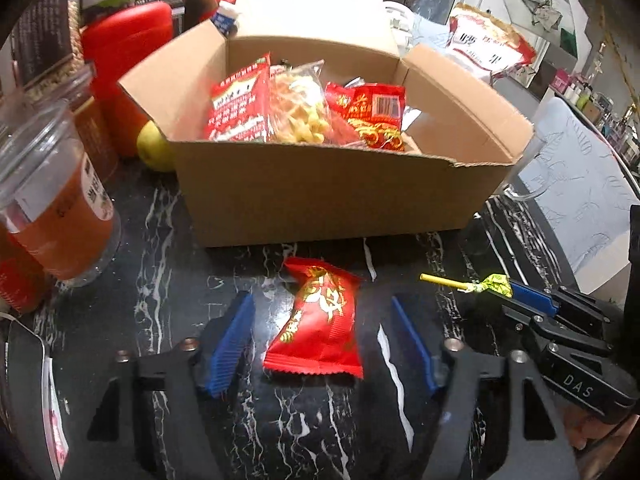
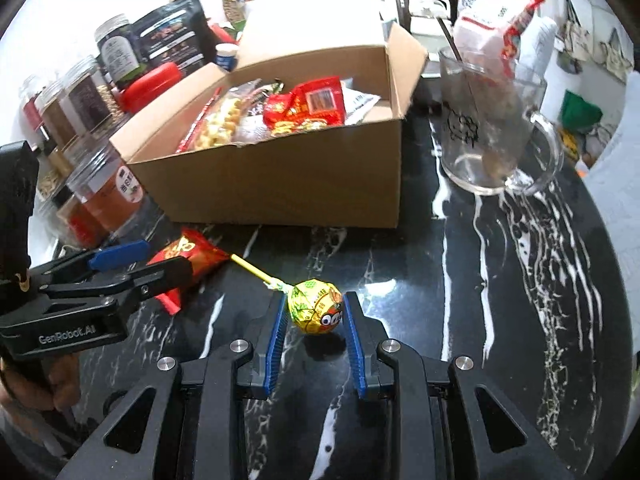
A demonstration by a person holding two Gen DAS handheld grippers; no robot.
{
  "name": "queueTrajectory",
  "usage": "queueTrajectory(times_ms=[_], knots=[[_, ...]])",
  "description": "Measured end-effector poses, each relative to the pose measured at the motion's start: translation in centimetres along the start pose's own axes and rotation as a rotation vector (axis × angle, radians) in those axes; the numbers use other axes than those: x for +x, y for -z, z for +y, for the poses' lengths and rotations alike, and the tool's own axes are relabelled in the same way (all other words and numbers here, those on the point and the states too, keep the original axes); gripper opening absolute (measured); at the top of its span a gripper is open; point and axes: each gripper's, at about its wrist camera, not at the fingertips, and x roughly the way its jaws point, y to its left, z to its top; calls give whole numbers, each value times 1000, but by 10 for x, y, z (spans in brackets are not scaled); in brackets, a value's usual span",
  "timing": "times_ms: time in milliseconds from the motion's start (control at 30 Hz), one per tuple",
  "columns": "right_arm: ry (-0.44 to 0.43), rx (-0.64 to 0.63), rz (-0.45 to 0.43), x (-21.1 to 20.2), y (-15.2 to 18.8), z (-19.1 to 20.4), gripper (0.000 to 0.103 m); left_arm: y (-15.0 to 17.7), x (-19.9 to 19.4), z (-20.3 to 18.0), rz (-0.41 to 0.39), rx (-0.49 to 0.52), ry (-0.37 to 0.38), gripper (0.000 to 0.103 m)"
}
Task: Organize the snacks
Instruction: 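Grasp the small red snack packet with the left gripper while the right gripper holds the lollipop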
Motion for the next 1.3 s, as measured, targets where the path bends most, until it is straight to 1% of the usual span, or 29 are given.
queueTrajectory(times_ms=[100,200,300,367,433,667,767,1133,1300], knots=[[-3,2,6,5,-2,-1,28,0,6,-1,15,11,-1,68],[-15,4,12,9,-4,-2,28,0,11,1,36,5,14,68],[-20,7,20,12,-5,-1,28,1,16,3,50,-9,16,56],[-23,9,22,13,-5,-1,28,2,17,3,32,-3,-3,53],[-24,10,22,13,-5,0,28,2,18,2,25,7,-8,39],[-23,23,20,11,0,-2,28,7,12,-7,11,43,-25,35],[-38,37,24,10,4,-2,28,14,4,-10,10,51,-16,35],[-71,61,12,-13,30,4,28,45,-28,-16,-7,23,39,35],[-79,67,0,-26,43,6,28,57,-46,-21,-33,29,35,35]])
